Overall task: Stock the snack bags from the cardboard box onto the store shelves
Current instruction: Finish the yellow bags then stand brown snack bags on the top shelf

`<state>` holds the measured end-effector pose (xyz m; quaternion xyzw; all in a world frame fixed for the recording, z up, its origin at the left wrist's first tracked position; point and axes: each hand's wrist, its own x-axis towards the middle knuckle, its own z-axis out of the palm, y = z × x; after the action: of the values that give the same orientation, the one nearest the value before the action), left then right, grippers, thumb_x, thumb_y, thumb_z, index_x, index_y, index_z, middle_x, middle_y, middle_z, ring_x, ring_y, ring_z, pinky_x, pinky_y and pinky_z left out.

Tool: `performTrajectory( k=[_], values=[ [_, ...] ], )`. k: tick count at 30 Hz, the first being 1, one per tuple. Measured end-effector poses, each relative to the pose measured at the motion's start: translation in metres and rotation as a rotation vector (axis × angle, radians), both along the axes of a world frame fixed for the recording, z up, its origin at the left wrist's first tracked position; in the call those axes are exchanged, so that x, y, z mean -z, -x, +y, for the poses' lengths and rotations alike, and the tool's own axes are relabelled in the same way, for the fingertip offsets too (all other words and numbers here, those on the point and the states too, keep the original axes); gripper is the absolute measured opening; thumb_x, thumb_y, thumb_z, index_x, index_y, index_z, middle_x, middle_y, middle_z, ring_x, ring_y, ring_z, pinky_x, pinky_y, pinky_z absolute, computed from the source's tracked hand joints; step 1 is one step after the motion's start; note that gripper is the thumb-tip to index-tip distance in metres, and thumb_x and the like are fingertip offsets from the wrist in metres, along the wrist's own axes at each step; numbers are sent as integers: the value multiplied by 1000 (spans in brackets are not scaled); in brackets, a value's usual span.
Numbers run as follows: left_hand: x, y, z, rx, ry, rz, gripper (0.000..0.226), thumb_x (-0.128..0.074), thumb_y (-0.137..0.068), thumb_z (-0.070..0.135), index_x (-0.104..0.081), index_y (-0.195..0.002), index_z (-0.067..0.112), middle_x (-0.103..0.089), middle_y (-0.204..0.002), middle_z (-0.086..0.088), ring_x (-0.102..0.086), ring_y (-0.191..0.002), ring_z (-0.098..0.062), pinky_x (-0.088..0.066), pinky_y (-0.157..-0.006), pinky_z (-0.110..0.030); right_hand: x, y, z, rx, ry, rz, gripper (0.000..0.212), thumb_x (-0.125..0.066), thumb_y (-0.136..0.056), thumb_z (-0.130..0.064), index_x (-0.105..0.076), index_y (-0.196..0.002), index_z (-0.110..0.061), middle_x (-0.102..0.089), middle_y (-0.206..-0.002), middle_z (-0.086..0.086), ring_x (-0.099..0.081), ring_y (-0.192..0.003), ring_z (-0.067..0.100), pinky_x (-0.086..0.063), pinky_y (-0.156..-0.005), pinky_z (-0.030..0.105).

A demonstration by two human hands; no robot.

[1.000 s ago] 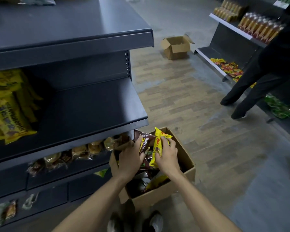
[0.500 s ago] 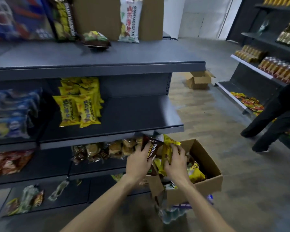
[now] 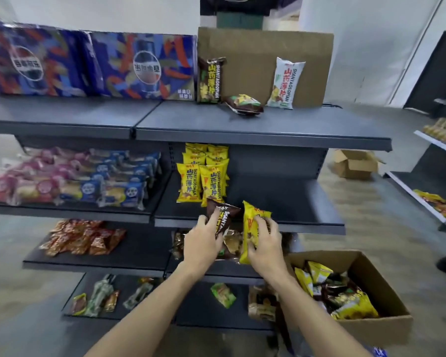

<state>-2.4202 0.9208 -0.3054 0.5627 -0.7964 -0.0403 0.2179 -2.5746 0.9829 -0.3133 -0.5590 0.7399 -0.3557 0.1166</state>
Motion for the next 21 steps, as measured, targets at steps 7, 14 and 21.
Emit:
performTrajectory(
  k=[7,14,21],
  values=[
    [-19,-16,-25,-41,67,69,62,-53,-93,43,-32,-149,27,-53,-105,-2,-63,-78,-25,-52,-62,-34,-33,-14,-29,-60,54,57,61,-59,-93,-11,-32,-147,-22,-20,-152,3,-30,-132,28,-39,-101,37],
    [-28,-27,-36,-77,86,53,62,-55,-94,40,-31,-149,27,-54,-109,-3,-64,-80,-23,-48,-62,-30,-45,-15,-51,-89,69,43,62,-58,-93,-8,-31,-147,-21,-19,-153,5,-28,-133,30,-38,-103,40],
    [-32,-64,-47,-114,77,45,61,-57,-92,40,-35,-148,26,-54,-103,-2,-63,-78,-23,-44,-60,-29,-43,-43,-76,-118,65,84,64,-61,-91,-10,-31,-147,-22,-22,-151,7,-34,-127,32,-43,-100,41]
  ],
)
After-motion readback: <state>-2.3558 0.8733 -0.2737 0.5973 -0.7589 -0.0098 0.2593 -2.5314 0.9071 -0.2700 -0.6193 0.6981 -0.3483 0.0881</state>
